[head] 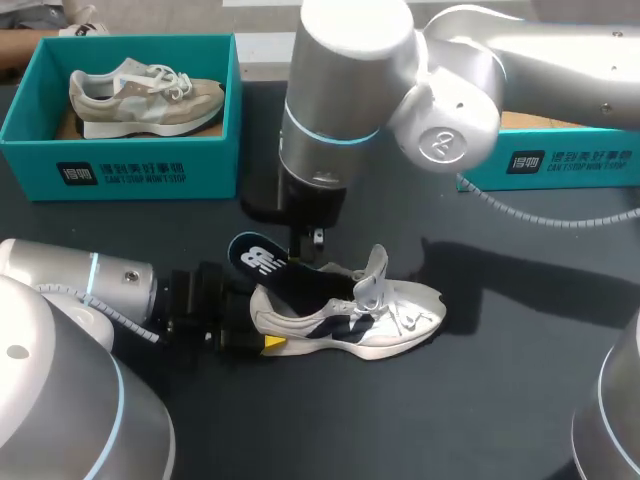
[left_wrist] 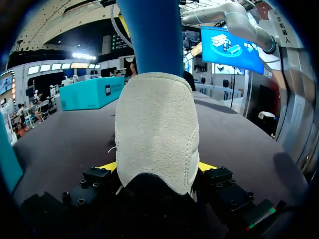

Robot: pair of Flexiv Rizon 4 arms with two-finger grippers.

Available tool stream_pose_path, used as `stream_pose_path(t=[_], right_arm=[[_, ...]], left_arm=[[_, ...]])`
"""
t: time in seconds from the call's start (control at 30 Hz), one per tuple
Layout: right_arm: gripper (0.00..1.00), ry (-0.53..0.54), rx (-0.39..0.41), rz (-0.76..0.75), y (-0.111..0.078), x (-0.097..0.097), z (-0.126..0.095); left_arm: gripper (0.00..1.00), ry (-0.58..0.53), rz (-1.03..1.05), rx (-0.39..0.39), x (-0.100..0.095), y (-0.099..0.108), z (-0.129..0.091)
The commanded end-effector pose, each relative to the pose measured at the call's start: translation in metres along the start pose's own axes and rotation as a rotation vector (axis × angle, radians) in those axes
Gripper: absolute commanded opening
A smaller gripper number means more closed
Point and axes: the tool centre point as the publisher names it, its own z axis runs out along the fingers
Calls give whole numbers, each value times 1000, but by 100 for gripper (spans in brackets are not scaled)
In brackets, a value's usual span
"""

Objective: Take the shoe out of the shoebox, open the shoe tongue, remove and reinsert the insole, then place the shoe into the shoebox

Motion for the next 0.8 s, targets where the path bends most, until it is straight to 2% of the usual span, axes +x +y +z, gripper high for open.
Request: stream_pose_path(t=[0.03,0.07,0.13,0.17,0.2,0.27,0.37,0.8], right_arm=[[14,52,-26,-9,3,-3,13],[36,52,-21,-6,4,-3,14],[47,71,-46,2,3,-1,13],[57,80,-47,8,1,0,13],[89,92,-55,16,0,2,11],[100,130,-61,20,-4,5,7],[100,200,-77,62,-7,9,-4],[100,200,-77,62,-7,9,-4]], left_arm=[[0,0,0,-1,1,6,6],[0,0,0,-1,1,6,6],[0,0,0,-1,1,6,6],[0,0,0,-1,1,6,6],[0,0,0,-1,1,6,6],[0,0,0,-1,1,6,6],[0,0,0,-1,1,6,6],[0,0,0,-1,1,6,6]])
